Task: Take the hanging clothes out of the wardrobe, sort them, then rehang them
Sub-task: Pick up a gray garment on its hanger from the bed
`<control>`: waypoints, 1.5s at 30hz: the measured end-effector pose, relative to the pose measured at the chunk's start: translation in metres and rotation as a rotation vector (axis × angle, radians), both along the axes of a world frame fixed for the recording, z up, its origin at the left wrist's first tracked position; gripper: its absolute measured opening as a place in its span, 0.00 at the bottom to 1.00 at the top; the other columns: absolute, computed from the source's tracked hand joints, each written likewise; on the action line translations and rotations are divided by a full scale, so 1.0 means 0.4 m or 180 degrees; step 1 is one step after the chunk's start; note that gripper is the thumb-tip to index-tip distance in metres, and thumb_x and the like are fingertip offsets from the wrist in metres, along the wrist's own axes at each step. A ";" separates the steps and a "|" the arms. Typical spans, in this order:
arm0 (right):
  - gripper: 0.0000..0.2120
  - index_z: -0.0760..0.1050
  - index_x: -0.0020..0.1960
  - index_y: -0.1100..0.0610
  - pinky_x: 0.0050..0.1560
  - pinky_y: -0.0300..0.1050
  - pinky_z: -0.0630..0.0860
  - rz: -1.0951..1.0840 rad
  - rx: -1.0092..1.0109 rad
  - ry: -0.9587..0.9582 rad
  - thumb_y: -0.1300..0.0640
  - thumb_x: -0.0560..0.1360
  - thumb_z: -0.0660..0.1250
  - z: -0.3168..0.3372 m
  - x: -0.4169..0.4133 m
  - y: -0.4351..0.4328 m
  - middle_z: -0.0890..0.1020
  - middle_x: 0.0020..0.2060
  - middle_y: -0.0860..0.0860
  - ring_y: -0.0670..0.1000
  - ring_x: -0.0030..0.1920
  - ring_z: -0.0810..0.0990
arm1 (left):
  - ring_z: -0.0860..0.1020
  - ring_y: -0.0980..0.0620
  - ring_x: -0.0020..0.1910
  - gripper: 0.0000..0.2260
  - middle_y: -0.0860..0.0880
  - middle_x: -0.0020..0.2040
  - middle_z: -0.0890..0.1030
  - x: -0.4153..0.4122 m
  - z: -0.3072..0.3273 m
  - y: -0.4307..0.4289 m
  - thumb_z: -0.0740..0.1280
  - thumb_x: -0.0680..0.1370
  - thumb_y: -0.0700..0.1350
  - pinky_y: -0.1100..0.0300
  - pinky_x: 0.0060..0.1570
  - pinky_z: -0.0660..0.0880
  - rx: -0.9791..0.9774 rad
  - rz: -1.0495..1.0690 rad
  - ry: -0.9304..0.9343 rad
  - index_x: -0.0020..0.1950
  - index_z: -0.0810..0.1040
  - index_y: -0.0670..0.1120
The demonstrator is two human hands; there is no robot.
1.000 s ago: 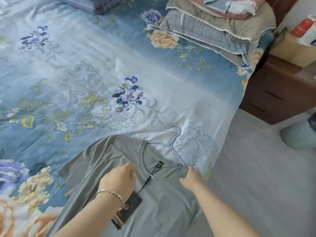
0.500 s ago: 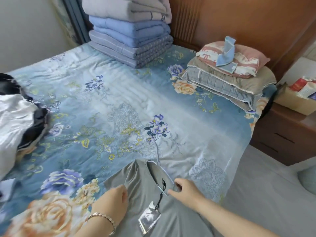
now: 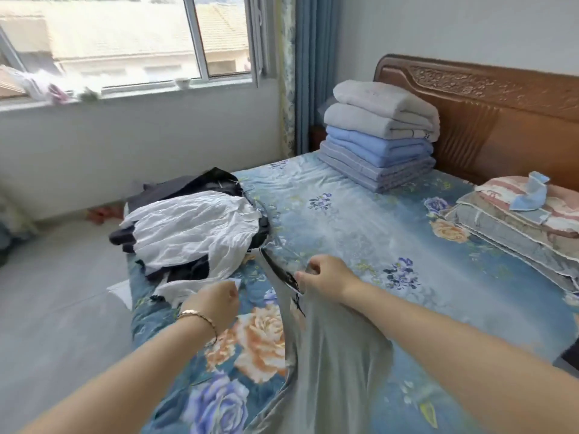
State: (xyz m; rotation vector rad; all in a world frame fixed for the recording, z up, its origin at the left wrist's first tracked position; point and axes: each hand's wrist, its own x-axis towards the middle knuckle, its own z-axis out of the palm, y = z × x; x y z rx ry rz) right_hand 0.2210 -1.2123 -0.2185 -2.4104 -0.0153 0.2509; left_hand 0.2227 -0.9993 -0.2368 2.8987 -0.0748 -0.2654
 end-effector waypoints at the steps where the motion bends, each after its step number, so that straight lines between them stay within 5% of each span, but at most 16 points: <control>1: 0.22 0.59 0.29 0.54 0.31 0.42 0.57 0.0136 -0.0023 -0.0052 0.50 0.76 0.65 0.042 -0.002 0.053 0.64 0.27 0.49 0.47 0.29 0.62 | 0.73 0.49 0.42 0.08 0.47 0.45 0.78 -0.019 0.030 0.053 0.57 0.79 0.44 0.57 0.46 0.74 -0.0007 0.0125 -0.0032 0.47 0.75 0.49; 7: 0.20 0.63 0.30 0.52 0.29 0.37 0.60 0.1050 -0.0011 -0.0349 0.48 0.76 0.66 0.252 -0.011 0.374 0.67 0.28 0.47 0.45 0.28 0.65 | 0.78 0.45 0.54 0.08 0.46 0.55 0.80 -0.153 0.174 0.366 0.60 0.77 0.44 0.59 0.51 0.74 -0.0079 0.0994 -0.0222 0.51 0.78 0.49; 14: 0.18 0.66 0.30 0.52 0.25 0.33 0.60 0.1844 0.0355 -0.0770 0.50 0.76 0.67 0.401 -0.083 0.773 0.66 0.25 0.45 0.44 0.26 0.64 | 0.77 0.45 0.57 0.12 0.46 0.58 0.79 -0.377 0.306 0.719 0.57 0.78 0.44 0.57 0.53 0.74 0.0256 0.2158 -0.0534 0.57 0.77 0.47; 17: 0.09 0.75 0.39 0.55 0.28 0.35 0.62 0.2135 0.0501 -0.0798 0.51 0.74 0.68 0.428 -0.120 0.944 0.70 0.28 0.46 0.44 0.27 0.66 | 0.77 0.45 0.56 0.12 0.45 0.58 0.79 -0.473 0.337 0.843 0.57 0.78 0.45 0.57 0.53 0.74 0.0201 0.2581 -0.0624 0.55 0.78 0.47; 22: 0.07 0.75 0.41 0.55 0.25 0.31 0.63 0.2601 0.0451 -0.0949 0.54 0.76 0.67 0.486 -0.185 1.226 0.70 0.30 0.46 0.43 0.29 0.67 | 0.77 0.45 0.56 0.12 0.46 0.57 0.80 -0.600 0.379 1.066 0.58 0.77 0.44 0.57 0.53 0.73 0.0253 0.2870 -0.0666 0.55 0.79 0.47; 28: 0.14 0.76 0.59 0.62 0.27 0.32 0.62 0.2707 0.0426 -0.1052 0.56 0.76 0.65 0.536 -0.224 1.597 0.74 0.40 0.50 0.43 0.31 0.66 | 0.77 0.45 0.54 0.10 0.47 0.54 0.80 -0.694 0.428 1.378 0.56 0.76 0.42 0.59 0.50 0.72 0.0287 0.3105 -0.0793 0.49 0.76 0.50; 33: 0.14 0.77 0.57 0.63 0.33 0.39 0.67 0.2821 0.0491 -0.1091 0.56 0.75 0.66 0.588 -0.249 1.894 0.80 0.48 0.59 0.49 0.33 0.71 | 0.77 0.46 0.53 0.10 0.48 0.54 0.79 -0.737 0.455 1.653 0.57 0.75 0.41 0.59 0.48 0.72 0.0280 0.3374 -0.0825 0.52 0.76 0.49; 39: 0.12 0.78 0.53 0.63 0.28 0.39 0.62 0.3102 0.0651 -0.1049 0.56 0.75 0.67 0.605 -0.266 2.181 0.71 0.31 0.50 0.46 0.28 0.66 | 0.77 0.46 0.53 0.12 0.46 0.55 0.79 -0.735 0.448 1.923 0.57 0.76 0.40 0.57 0.51 0.74 0.0094 0.3892 -0.0790 0.56 0.75 0.45; 45: 0.12 0.79 0.53 0.66 0.31 0.40 0.64 0.3819 0.0710 -0.1172 0.58 0.75 0.66 0.613 -0.252 2.477 0.76 0.39 0.56 0.51 0.36 0.71 | 0.75 0.47 0.45 0.09 0.46 0.48 0.77 -0.736 0.454 2.163 0.57 0.76 0.40 0.60 0.46 0.73 -0.0101 0.4379 -0.0865 0.51 0.76 0.43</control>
